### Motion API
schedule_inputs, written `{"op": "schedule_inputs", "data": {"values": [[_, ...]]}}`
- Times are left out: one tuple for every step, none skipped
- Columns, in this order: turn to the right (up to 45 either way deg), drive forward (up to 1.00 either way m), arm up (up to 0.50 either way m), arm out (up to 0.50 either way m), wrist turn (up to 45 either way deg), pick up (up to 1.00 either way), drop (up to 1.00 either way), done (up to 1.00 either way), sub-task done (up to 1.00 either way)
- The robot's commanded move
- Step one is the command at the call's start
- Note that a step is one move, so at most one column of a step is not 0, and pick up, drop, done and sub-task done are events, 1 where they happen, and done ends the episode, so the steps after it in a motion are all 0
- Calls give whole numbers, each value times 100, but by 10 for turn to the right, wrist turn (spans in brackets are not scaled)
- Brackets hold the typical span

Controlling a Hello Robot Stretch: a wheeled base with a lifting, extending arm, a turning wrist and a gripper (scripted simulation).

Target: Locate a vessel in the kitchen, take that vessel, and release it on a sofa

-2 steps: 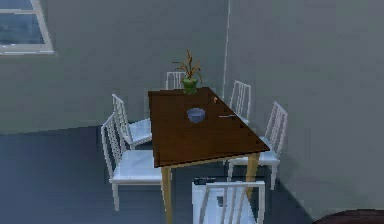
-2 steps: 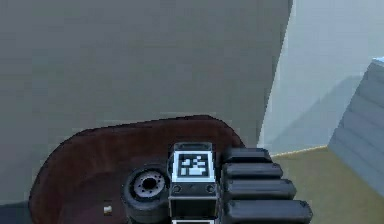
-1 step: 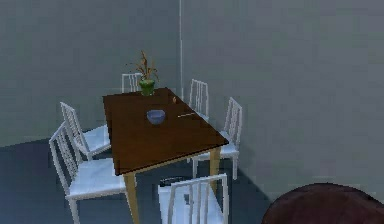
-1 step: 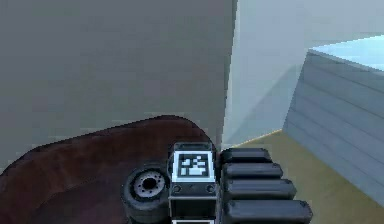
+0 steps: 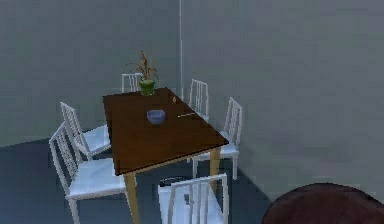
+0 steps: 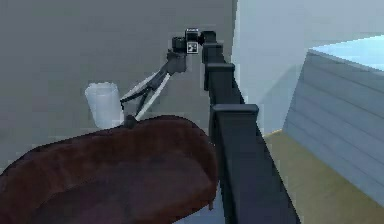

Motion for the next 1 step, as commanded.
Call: {"op": "schedule_inputs", "data": {"values": [[0, 0, 0, 0, 390, 0, 0, 0, 0]]}}
